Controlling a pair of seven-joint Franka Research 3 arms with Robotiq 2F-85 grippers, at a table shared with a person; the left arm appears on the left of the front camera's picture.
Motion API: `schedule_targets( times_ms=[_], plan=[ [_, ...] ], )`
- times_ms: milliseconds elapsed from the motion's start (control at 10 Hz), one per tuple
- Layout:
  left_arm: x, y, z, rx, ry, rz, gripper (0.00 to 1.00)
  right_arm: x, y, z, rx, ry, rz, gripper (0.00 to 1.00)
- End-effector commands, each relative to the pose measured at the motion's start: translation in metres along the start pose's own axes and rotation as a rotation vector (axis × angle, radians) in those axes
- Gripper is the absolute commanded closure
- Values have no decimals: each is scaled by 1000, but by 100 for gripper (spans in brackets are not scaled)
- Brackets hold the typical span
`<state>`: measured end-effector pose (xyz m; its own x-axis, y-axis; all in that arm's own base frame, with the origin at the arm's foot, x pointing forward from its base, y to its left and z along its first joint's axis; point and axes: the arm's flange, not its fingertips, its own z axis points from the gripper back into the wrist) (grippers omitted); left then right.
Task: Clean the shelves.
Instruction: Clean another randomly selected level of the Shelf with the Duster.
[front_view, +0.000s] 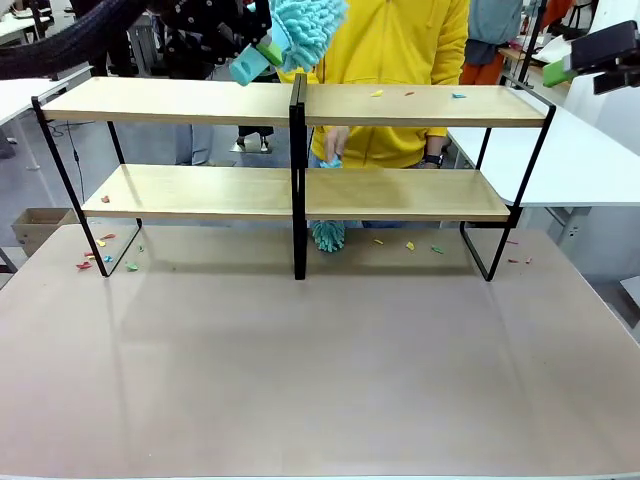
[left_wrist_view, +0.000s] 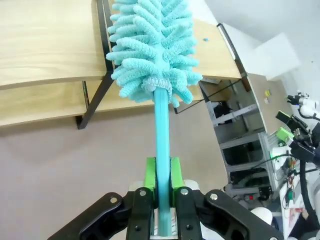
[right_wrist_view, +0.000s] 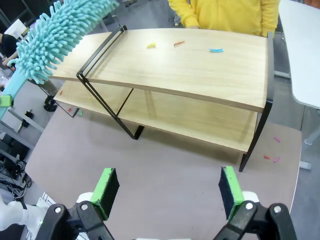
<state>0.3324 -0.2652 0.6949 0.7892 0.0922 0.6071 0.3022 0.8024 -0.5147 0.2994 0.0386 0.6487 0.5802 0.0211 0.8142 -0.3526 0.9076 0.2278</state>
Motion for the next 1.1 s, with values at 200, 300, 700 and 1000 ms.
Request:
schedule_targets(
  times_ms=[200, 300, 700, 1000],
  plan=[
    [1, -42, -41, 259, -65, 180, 87, 0, -1, 0, 7, 1, -1, 0],
    [-3, -53, -55, 289, -66, 184, 87, 0, -1, 0, 7, 1, -1, 0],
    [-15, -84, -92, 305, -5, 101, 87, 0, -1, 0, 7, 1, -1, 0],
    [-23, -107, -124, 332, 81, 41, 87, 0, -1, 0, 7, 1, -1, 0]
  ],
)
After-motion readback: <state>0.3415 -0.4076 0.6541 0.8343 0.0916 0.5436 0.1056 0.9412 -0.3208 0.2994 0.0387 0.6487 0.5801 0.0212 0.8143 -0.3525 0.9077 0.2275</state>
